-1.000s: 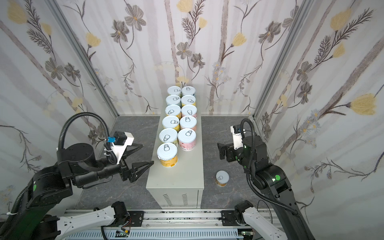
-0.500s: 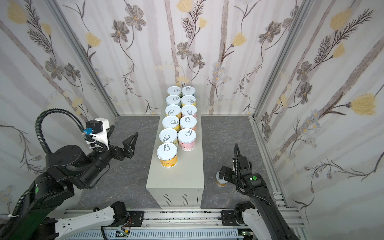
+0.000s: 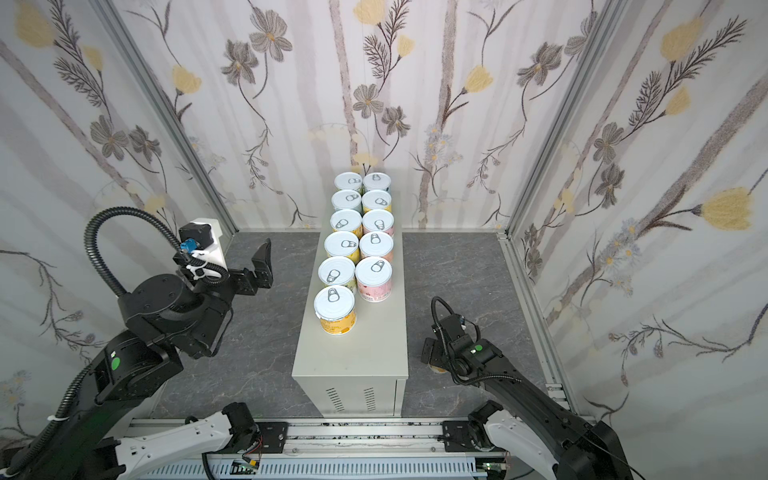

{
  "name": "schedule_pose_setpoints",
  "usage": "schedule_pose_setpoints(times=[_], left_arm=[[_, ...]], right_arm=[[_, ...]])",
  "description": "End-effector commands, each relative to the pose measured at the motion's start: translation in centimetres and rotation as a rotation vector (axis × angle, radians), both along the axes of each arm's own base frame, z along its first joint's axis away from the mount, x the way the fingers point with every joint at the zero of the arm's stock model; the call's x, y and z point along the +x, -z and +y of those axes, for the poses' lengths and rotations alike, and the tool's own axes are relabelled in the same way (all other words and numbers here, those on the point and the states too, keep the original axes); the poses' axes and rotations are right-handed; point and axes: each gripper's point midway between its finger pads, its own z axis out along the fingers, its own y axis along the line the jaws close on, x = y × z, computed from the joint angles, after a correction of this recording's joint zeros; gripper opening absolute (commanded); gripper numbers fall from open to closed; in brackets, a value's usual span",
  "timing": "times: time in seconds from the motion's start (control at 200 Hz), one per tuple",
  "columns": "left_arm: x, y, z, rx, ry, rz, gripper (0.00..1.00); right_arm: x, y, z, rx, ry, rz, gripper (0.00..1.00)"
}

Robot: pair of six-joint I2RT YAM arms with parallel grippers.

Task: Place and organize the canned foods onto the counter
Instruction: 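Open and raise the left gripper while lowering the right gripper toward the floor can, then lower the right gripper around the floor can while the left gripper holds back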

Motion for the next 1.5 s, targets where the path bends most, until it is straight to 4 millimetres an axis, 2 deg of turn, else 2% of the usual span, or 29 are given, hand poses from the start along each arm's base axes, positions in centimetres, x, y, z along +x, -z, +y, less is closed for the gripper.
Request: schedule_pose_setpoints(times=[0.0, 0.165, 0.255, 0.32, 0.42, 0.64, 0.829, 1.154, 1.384, 1.494], left_arm=[[2.2, 0.3, 0.4, -0.073, 0.003, 0.012, 1.00], [8.4, 4.3, 0.4, -0.137, 0.087, 0.157, 1.00], [11.1, 6.0, 0.8, -0.176, 0.119, 0.210, 1.00], [12.4, 7.0, 1.2, -0.186, 0.121, 0.240, 1.00], [13.5, 7.9, 1.3, -0.195, 0.130, 0.251, 1.00], [14.1, 10.0, 0.6, -0.229, 0.182, 0.314, 1.00], [14.2, 11.5, 0.3, -0.224, 0.196, 0.355, 1.00], [14.5, 12.7, -0.4, -0.213, 0.239, 0.378, 1.00], [14.7, 13.3, -0.6, -0.213, 0.249, 0.385, 1.00], [14.8, 13.5, -0.7, -0.215, 0.258, 0.388, 1.00]], right_arm=[[0.4, -0.1, -0.9, -0.073, 0.051, -0.019, 1.00], [0.2, 0.4, -0.3, -0.123, 0.031, -0.015, 0.99], [-0.1, 0.9, -0.1, -0.130, 0.024, -0.006, 0.95], [-0.3, 1.3, 0.1, -0.111, 0.027, -0.007, 0.92], [0.0, 0.9, 0.4, -0.083, 0.026, -0.041, 0.87], [0.3, 0.3, 0.4, -0.039, 0.034, -0.107, 0.80], [-0.2, 1.3, 0.1, -0.061, 0.030, -0.078, 0.77], [-0.1, 2.5, 0.2, -0.068, 0.027, -0.064, 0.74], [0.1, 2.9, 0.3, -0.098, 0.015, -0.043, 0.78], [0.0, 3.3, 0.0, -0.121, 0.019, -0.036, 0.76]])
